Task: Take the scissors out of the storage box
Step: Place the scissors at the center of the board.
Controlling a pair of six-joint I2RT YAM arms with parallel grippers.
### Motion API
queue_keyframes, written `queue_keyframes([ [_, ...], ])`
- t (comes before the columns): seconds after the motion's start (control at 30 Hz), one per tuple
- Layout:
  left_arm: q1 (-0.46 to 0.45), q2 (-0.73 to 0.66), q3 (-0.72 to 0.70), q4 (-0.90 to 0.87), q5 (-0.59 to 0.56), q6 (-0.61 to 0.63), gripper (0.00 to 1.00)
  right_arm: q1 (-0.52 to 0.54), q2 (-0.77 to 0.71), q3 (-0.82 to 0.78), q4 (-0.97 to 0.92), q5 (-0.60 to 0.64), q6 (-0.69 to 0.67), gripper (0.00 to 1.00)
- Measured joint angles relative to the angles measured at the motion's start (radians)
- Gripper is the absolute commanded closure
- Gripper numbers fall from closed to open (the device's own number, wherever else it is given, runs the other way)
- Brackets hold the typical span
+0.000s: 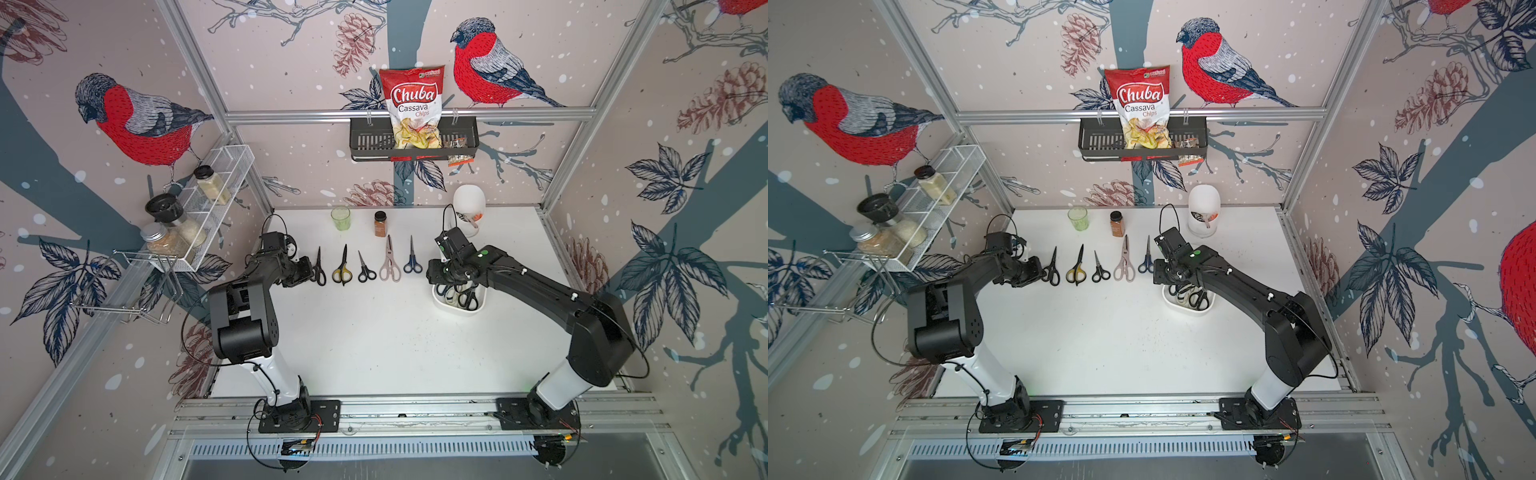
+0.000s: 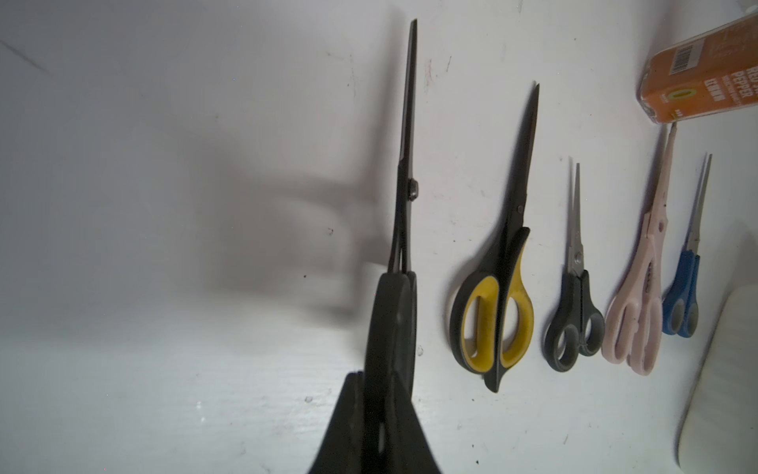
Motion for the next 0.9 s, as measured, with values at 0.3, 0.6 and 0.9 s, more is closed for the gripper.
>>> queue_keyframes([
  [0.3,0.000,0.042,0.041,-0.001,-0.089,-0.003,0.86,0.000,0.005,0.002,-0.012,0.001,0.000,0.45],
  [0.6,0.000,0.076,0.063,-0.016,-0.141,-0.004,0.75,-0.001,0.005,0.002,-0.014,0.001,0.001,0.45],
  [0.9,0.000,0.076,0.074,-0.031,-0.142,-0.011,0.72,-0.004,-0.008,0.002,-0.021,0.014,0.001,0.45],
])
